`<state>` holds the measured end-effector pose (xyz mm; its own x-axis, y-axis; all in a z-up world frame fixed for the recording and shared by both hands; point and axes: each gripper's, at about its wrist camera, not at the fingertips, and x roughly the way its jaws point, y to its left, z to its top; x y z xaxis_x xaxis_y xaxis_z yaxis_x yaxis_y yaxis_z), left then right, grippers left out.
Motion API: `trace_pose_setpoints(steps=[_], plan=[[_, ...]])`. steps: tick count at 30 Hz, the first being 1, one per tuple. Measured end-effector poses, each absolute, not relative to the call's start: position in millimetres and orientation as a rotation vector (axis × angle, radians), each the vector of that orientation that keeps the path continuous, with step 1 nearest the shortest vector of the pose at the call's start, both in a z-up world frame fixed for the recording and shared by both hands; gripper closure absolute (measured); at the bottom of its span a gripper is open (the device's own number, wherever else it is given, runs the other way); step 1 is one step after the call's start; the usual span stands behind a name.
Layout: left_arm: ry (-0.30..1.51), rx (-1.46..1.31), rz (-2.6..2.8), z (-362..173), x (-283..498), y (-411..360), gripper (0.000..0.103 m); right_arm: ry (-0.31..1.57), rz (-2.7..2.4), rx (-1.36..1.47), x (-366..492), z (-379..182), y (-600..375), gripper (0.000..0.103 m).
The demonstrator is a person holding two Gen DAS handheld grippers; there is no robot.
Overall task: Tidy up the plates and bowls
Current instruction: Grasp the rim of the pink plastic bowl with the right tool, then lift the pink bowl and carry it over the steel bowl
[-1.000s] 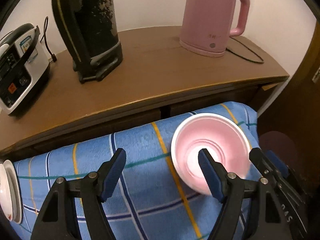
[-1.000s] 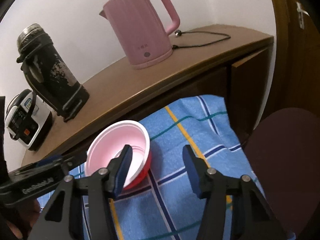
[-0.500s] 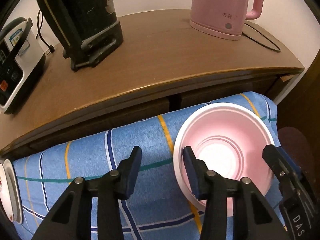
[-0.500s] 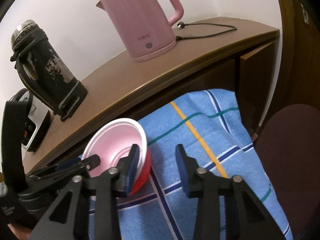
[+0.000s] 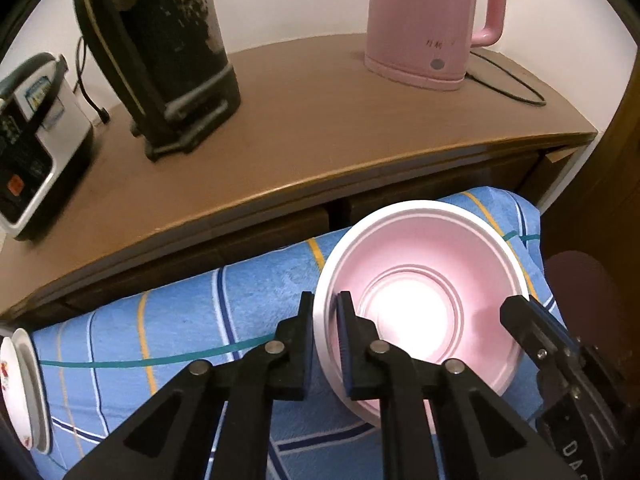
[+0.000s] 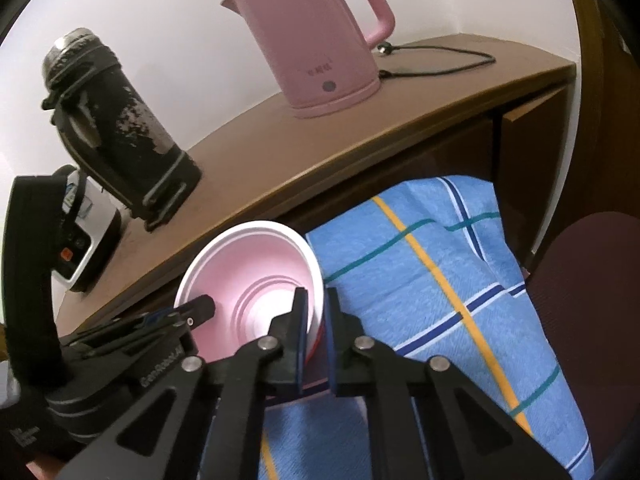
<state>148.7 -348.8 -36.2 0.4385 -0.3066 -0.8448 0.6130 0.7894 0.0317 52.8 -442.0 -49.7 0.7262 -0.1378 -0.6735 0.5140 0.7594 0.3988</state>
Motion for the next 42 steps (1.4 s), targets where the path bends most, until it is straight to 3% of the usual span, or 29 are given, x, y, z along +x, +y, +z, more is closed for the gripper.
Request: trace_pose_setpoints(steps=[20, 42], plan=[[0.842, 0.271, -0.537, 15, 94, -250, 0.092, 0.636, -0.248, 0.595, 12, -3, -357, 0.096], [0.774, 0.169, -0.403, 27, 53, -107, 0.092, 0.665, -0.073, 0.5, -7, 12, -236, 0.095]])
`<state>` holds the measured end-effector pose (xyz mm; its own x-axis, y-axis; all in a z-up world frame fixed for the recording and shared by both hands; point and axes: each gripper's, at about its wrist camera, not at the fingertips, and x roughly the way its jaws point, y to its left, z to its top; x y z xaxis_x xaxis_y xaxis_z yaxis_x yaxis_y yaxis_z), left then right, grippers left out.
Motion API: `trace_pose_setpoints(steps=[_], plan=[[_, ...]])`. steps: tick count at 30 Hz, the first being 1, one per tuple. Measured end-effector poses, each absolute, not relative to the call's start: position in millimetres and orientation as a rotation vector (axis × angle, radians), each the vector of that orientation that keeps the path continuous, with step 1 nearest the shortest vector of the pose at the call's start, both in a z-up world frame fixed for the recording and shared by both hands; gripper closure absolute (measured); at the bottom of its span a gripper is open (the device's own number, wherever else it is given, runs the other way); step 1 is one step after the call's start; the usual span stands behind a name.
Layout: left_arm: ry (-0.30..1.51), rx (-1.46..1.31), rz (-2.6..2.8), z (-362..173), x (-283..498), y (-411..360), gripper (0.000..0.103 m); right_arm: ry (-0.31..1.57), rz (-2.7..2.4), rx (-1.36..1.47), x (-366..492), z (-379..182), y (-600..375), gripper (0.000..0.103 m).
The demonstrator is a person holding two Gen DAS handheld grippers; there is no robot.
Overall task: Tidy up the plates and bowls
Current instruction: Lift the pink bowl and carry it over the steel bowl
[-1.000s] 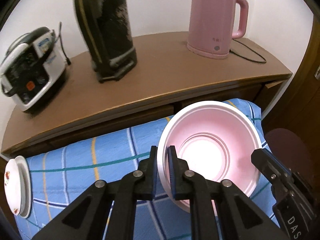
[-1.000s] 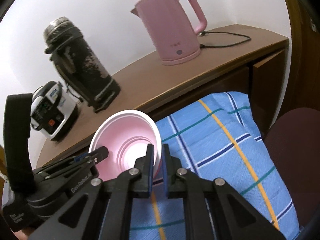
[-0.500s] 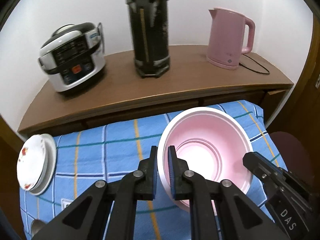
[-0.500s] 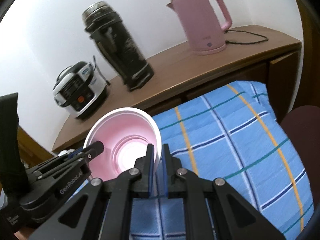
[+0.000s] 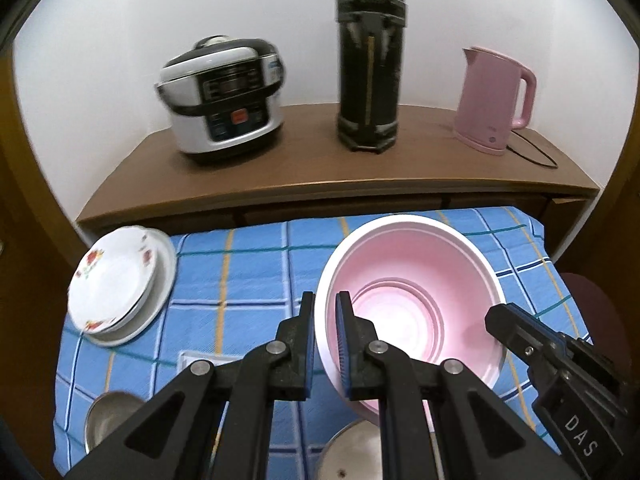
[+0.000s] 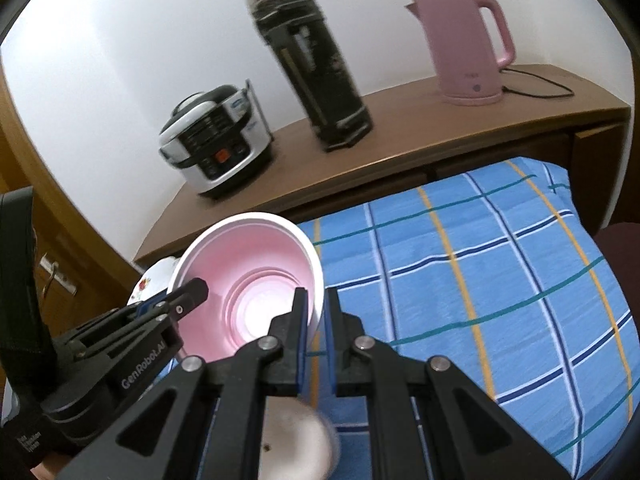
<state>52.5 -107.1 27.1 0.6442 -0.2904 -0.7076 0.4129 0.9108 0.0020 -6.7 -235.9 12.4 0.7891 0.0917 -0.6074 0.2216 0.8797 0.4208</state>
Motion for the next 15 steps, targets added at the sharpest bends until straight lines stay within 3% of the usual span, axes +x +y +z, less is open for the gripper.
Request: trace_pose_setpoints(steps=[15], plan=[[0.783, 0.102, -0.215, 17, 28, 25, 0.092, 0.682, 0.143, 0.385, -6, 19, -118, 0.095]])
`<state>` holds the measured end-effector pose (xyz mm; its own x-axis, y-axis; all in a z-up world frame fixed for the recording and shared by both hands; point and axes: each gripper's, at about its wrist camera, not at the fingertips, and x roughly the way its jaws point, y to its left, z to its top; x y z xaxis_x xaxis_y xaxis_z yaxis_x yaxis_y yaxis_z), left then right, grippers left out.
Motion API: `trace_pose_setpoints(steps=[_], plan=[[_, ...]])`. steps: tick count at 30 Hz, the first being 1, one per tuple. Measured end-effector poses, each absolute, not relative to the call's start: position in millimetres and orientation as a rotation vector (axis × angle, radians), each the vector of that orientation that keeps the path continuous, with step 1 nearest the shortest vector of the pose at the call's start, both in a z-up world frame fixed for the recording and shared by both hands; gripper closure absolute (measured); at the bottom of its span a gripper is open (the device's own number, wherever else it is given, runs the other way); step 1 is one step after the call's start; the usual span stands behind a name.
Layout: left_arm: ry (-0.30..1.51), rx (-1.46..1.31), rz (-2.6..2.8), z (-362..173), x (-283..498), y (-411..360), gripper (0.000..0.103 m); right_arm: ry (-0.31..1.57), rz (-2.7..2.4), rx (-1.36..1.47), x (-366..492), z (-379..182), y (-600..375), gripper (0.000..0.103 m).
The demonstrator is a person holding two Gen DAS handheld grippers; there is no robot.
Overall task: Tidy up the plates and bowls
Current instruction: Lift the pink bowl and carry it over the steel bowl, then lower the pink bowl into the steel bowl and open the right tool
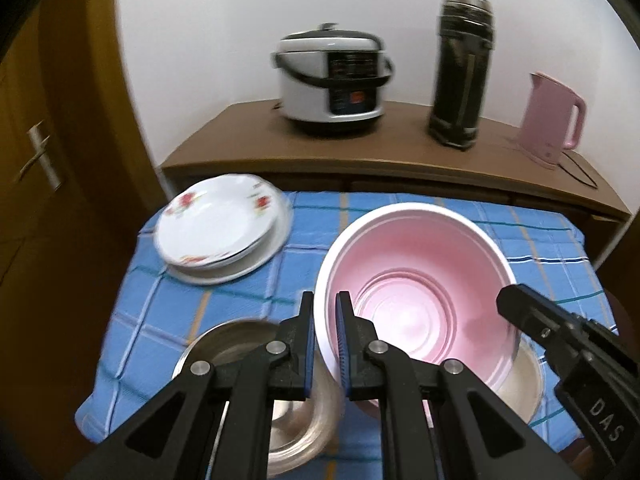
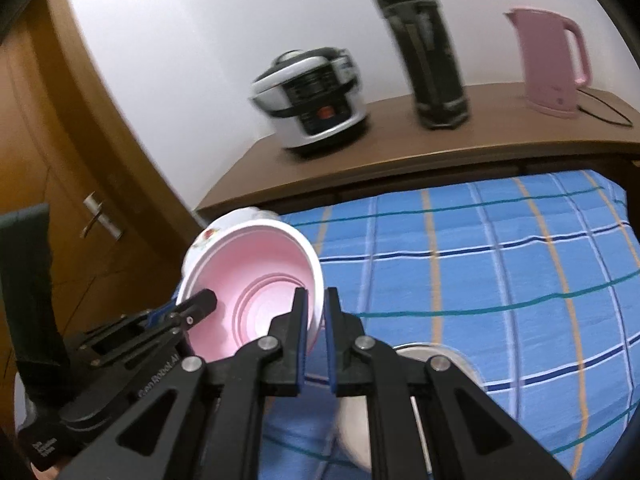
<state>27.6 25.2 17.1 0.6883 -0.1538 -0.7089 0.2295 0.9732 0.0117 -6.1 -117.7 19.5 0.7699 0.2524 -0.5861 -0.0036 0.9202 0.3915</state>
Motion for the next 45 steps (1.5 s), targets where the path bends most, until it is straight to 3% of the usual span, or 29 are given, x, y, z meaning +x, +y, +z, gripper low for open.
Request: trace_pose_setpoints(steps=[19, 45], plan=[[0.879, 0.059, -0.101, -24, 18, 111, 0.091, 0.775, 0.27, 0.277, 1, -9, -35, 0.095], [0.92, 0.137, -0.089, -47, 25, 109, 0.09, 0.859, 0.271, 0.258, 10, -31, -28, 0.093]])
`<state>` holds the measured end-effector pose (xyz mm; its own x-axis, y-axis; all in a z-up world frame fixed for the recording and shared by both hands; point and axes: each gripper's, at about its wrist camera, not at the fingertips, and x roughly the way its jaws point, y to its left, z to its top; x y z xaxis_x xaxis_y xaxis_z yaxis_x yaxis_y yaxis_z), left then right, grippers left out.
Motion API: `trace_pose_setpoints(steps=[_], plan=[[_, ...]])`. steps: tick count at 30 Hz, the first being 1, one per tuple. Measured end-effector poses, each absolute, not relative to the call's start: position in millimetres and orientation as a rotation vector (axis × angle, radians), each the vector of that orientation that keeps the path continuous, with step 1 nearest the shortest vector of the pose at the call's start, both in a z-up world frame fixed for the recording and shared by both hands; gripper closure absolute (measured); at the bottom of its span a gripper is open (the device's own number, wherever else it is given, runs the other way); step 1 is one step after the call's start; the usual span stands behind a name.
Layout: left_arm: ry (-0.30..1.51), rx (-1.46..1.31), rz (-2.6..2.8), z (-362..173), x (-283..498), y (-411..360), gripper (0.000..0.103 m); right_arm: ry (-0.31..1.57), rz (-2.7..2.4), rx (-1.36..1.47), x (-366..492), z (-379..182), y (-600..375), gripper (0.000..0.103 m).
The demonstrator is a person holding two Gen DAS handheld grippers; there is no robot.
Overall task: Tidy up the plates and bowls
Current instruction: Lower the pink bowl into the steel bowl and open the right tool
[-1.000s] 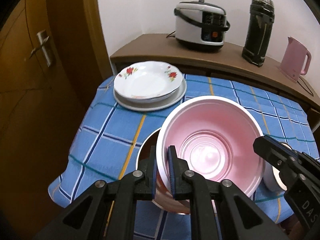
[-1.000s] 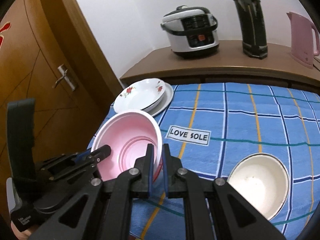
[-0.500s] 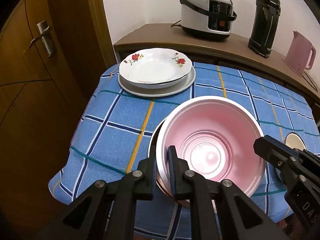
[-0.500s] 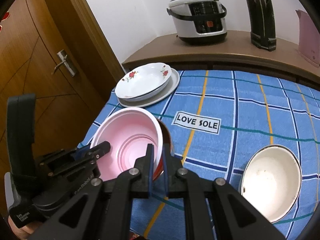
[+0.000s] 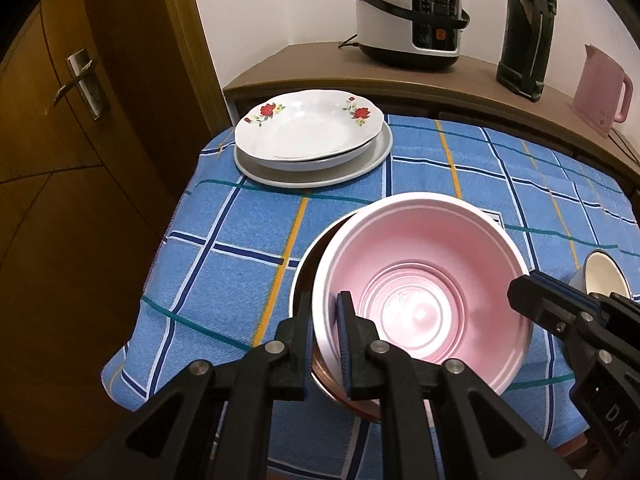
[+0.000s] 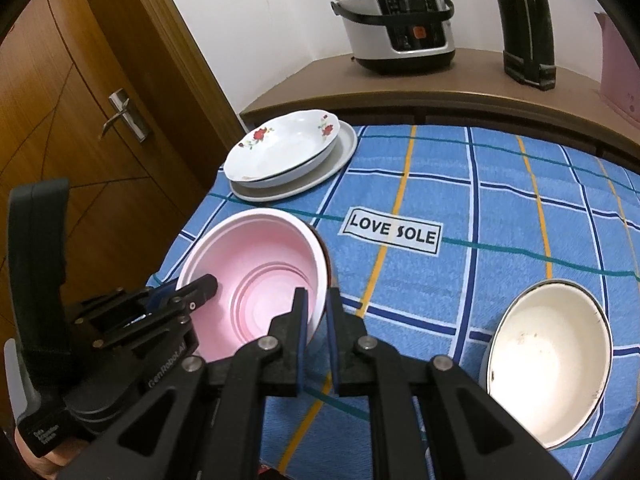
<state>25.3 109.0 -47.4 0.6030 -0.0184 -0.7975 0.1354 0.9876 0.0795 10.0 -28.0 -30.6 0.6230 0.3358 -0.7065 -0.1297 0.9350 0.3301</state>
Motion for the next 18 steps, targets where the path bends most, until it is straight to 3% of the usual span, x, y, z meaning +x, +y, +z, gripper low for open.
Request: trace_pose_setpoints(steps=[8, 10, 12, 18], plan=[[0.917, 0.162, -0.092, -48.7, 26.4, 106.4, 0.088, 0.855, 0.272, 0.272, 10.1, -32.1, -29.2, 0.091], [0.925, 0.148, -0.108, -48.5, 27.5, 107.4, 0.081, 0.85, 0.272, 0.277, 9.6, -31.6, -30.0, 0.083], [0.928, 0.133, -0.127, -47.9, 28.2, 107.9, 0.076, 0.837, 0.269, 0.29, 8.5, -30.5, -31.2, 0.056], [0.889, 0.18, -0.115, -43.0, 24.3, 101.9, 0.066, 0.794, 0.242, 0.286, 4.9, -23.8, -35.3, 0.053]])
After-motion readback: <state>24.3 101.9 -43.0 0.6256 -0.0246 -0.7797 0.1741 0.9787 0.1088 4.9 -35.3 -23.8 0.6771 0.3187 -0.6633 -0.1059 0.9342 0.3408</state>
